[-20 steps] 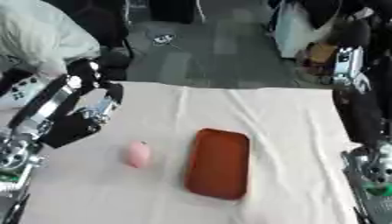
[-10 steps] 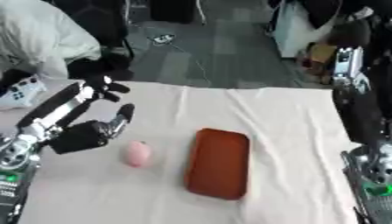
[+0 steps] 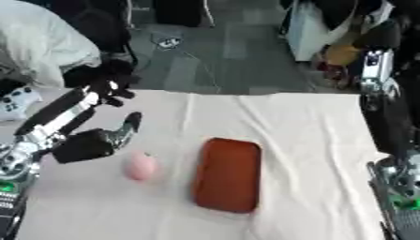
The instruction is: Pick up objects on the table and place them in the box.
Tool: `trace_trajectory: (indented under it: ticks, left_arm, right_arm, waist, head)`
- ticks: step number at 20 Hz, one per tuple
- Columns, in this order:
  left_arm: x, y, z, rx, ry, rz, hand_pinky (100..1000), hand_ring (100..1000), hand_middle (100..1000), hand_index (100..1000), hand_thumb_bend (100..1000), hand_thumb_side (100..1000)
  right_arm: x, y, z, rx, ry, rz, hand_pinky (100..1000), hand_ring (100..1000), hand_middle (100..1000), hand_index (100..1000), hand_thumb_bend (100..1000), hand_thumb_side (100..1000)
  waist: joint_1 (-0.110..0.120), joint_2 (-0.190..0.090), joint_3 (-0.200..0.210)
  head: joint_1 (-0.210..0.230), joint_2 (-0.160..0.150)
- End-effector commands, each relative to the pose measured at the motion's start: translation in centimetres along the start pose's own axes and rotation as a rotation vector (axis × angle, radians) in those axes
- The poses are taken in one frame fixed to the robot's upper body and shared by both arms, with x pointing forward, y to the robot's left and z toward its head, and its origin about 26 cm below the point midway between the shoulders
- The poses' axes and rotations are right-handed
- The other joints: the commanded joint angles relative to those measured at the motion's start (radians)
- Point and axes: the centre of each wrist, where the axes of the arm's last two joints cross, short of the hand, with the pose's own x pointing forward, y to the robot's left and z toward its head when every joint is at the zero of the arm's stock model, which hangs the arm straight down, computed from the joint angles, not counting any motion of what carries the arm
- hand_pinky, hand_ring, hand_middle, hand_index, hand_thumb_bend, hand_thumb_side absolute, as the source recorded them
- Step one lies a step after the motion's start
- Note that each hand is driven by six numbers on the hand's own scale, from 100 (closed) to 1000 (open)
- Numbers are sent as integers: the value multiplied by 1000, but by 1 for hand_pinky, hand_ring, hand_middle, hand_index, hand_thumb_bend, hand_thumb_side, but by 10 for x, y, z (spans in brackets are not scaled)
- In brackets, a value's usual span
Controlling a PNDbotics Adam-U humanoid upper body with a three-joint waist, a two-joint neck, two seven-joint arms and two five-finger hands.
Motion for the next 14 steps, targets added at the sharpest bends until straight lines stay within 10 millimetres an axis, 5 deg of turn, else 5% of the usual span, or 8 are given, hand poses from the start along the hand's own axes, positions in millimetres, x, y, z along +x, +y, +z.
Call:
trace_trajectory:
  ticks: [1, 8, 9, 14]
  left_arm:
    - [-1, 21, 0, -94, 36, -141, 880, 906, 966, 1000, 243, 519]
    - [-20, 45, -13, -336, 103, -286, 883, 905, 957, 989, 364, 514]
    - [-24, 48, -15, -353, 112, -302, 851, 854, 911, 968, 451, 505]
    - [-49, 59, -32, -455, 173, -393, 872, 888, 951, 976, 568, 538]
  right_arm:
    - [3, -6, -2, -4, -19, 18, 100, 316, 452, 844, 100, 638]
    - [2, -6, 1, 10, -7, 21, 100, 316, 453, 844, 100, 638]
    - [2, -6, 1, 11, -6, 20, 100, 316, 453, 845, 100, 639]
    - [2, -5, 2, 20, 0, 16, 100, 316, 453, 845, 100, 639]
  waist:
    - [5, -20, -1]
    - [16, -36, -5]
    - [18, -38, -6]
    - [22, -46, -11]
  head:
    - [0, 6]
    - [6, 28]
    - [6, 27]
    - [7, 24]
